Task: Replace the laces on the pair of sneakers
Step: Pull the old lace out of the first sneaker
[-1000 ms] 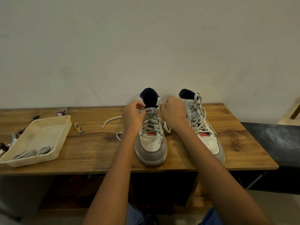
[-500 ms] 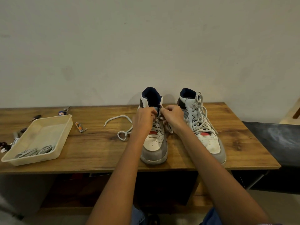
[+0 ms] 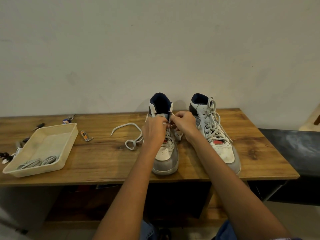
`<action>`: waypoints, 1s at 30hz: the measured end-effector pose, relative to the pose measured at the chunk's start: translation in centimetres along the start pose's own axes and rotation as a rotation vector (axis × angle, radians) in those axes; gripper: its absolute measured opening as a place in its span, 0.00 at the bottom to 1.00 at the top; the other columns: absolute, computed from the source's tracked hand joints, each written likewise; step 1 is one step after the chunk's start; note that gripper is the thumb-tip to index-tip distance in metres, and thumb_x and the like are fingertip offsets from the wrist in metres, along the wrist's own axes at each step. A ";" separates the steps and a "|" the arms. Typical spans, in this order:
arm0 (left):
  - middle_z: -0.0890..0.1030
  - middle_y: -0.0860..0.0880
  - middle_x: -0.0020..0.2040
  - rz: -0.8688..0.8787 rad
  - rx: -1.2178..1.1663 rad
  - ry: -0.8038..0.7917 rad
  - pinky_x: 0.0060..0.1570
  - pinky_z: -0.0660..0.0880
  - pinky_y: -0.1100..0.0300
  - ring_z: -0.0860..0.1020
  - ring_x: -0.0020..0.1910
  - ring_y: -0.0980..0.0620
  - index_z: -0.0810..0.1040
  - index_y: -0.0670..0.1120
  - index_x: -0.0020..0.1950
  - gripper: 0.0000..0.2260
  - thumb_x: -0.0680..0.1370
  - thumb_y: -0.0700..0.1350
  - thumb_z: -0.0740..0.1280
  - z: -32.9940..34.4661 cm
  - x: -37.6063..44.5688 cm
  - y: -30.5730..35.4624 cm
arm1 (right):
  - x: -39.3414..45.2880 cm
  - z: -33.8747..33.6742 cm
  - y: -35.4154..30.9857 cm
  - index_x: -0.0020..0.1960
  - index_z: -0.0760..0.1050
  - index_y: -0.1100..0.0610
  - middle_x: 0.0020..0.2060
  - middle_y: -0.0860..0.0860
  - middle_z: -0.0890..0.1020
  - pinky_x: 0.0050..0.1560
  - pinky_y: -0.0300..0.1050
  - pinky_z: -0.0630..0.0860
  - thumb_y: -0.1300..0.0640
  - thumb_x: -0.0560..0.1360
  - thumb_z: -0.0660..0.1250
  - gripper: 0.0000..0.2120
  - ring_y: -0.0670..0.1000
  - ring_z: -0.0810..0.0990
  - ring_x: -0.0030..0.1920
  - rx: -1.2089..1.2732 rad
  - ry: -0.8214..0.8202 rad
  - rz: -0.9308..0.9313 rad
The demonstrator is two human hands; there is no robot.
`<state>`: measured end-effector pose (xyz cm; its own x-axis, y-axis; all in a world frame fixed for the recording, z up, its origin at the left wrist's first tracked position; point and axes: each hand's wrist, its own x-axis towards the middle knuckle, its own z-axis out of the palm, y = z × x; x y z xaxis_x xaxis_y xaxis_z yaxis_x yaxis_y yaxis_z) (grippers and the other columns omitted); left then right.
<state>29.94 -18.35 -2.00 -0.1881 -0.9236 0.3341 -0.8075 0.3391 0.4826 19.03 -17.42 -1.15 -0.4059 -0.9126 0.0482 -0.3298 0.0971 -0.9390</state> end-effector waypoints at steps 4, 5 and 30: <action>0.81 0.51 0.42 -0.158 -0.243 0.161 0.34 0.69 0.61 0.76 0.41 0.52 0.83 0.48 0.47 0.08 0.78 0.43 0.64 -0.5 -0.2 0.6 | 0.0 -0.2 0.0 0.40 0.80 0.58 0.35 0.53 0.82 0.39 0.46 0.78 0.59 0.72 0.67 0.05 0.52 0.82 0.39 0.029 -0.031 0.020; 0.82 0.50 0.42 -0.253 -0.429 0.251 0.33 0.68 0.62 0.76 0.40 0.53 0.82 0.47 0.47 0.08 0.79 0.42 0.63 -0.8 -0.2 0.6 | 0.0 -0.2 0.0 0.41 0.81 0.59 0.34 0.52 0.82 0.37 0.44 0.77 0.60 0.72 0.67 0.05 0.51 0.81 0.37 0.036 -0.035 0.024; 0.75 0.50 0.39 -0.468 -0.985 0.265 0.42 0.74 0.59 0.74 0.37 0.54 0.74 0.47 0.40 0.13 0.82 0.44 0.56 -3.5 0.6 0.3 | 0.1 -0.1 0.0 0.42 0.81 0.62 0.38 0.57 0.83 0.42 0.49 0.78 0.60 0.71 0.67 0.06 0.54 0.81 0.40 -0.027 -0.022 -0.040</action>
<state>31.57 -18.17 1.18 0.2374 -0.9697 0.0567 0.0493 0.0704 0.9963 18.89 -17.43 -1.13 -0.3736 -0.9243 0.0780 -0.3688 0.0709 -0.9268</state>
